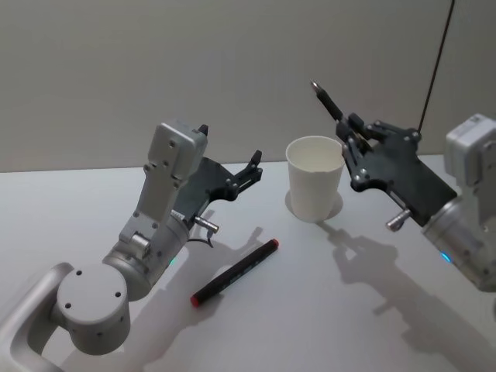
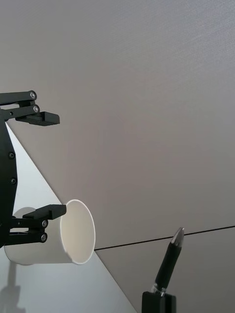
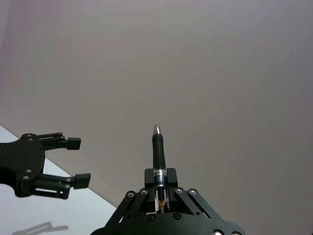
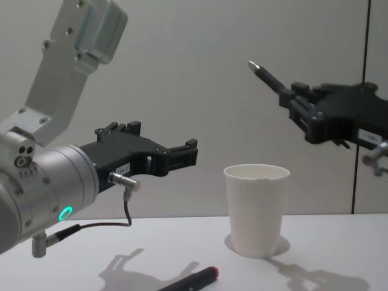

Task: Place the pen into the pen holder.

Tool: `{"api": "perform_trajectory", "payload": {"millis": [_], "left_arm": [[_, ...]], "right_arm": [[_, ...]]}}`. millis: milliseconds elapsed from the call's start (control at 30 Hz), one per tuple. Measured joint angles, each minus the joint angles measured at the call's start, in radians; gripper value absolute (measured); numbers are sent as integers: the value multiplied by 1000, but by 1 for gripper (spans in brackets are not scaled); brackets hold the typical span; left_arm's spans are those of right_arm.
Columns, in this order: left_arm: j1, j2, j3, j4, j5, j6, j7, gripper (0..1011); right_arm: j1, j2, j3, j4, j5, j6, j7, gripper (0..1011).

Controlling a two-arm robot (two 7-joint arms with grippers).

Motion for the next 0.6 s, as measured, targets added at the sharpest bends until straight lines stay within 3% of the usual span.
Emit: {"api": "perform_trajectory", "payload": {"millis": [167,233,600], "left_arm": [[0,0,0,0,0,0,0,1001],[0,0,0,0,0,0,0,1001],[0,0,0,0,0,0,0,1001]], "right_arm": [[18,-36,-22,11,-78,-11,-42,134],[20,-41,-25,14,-85,-11,-48,134],[61,-113,-68,81,-228,-8,-144,134]]}}
